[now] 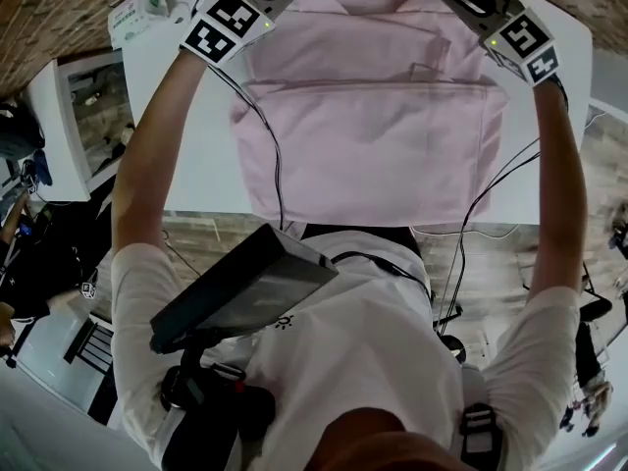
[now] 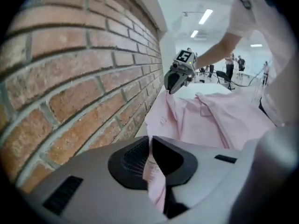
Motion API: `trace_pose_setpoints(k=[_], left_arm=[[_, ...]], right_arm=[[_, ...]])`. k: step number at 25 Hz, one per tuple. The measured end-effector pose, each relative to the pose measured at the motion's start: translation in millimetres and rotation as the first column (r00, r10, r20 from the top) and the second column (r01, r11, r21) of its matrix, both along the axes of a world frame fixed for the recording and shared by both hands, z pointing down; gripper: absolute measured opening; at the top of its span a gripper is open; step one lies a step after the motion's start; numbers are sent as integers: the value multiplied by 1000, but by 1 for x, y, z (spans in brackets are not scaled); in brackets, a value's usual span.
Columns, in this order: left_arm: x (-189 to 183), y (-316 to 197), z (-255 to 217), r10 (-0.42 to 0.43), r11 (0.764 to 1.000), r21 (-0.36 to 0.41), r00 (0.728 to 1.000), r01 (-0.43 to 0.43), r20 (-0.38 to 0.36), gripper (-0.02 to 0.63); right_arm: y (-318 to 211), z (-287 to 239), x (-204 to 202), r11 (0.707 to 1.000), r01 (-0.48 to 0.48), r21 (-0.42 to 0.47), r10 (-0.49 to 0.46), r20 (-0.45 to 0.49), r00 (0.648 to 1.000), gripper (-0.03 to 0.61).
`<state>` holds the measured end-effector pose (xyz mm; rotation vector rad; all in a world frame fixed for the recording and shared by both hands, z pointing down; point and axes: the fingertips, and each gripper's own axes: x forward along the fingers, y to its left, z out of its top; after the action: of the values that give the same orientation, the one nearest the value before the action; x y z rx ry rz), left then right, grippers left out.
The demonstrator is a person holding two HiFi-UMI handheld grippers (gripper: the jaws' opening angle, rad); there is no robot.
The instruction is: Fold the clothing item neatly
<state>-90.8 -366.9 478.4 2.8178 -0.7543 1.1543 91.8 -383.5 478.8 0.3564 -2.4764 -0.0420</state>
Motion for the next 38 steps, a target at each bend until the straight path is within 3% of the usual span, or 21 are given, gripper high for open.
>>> trace_pose_setpoints(k=[2,4,13,14,15,18,23,24,26,28,30,34,38], left_arm=[[2,23,1,27,995,95,998,-33,65,26],[4,48,10,39,989,137,994,-53,103,26],[9,122,70,66,982,157,968,-107,243,28],[7,125,76,64,984,147,966,-104,251,58],[6,127,80,58,987,134,968,-93,244,100],[6,133,68,15,995,92,987,-30,160,115],[18,124,32,-95,995,3,993,96,-65,117],[25,116,27,-119,993,-25,986,117,-118,117],[39,100,27,-156,986,-89,970,141,-187,117],[52,89,39,-162,980,-144,971,137,-178,103],[61,84,55,-153,975,-182,979,127,-137,4],[65,86,82,-140,962,-245,989,123,-53,2],[55,90,106,-140,952,-271,990,142,27,2]], right_arm=[[19,2,0,998,22,60,-20,-30,999,20],[38,11,1,993,54,105,-47,-71,996,20],[99,58,22,993,92,71,-79,-169,982,23],[103,64,24,993,99,66,-85,-190,978,37],[106,67,26,993,102,59,-88,-207,974,80],[110,62,42,998,67,21,-61,-208,976,92],[99,34,51,995,-59,-76,56,-42,998,89],[92,30,46,993,-89,-75,89,-1,996,86],[78,28,24,989,-129,-70,132,50,990,8],[75,34,-6,989,-115,-95,122,64,991,5],[82,45,-31,989,-71,-127,76,36,996,5],[96,81,-38,988,-23,-153,9,-90,996,5],[97,99,-34,988,-35,-150,15,-129,992,5]])
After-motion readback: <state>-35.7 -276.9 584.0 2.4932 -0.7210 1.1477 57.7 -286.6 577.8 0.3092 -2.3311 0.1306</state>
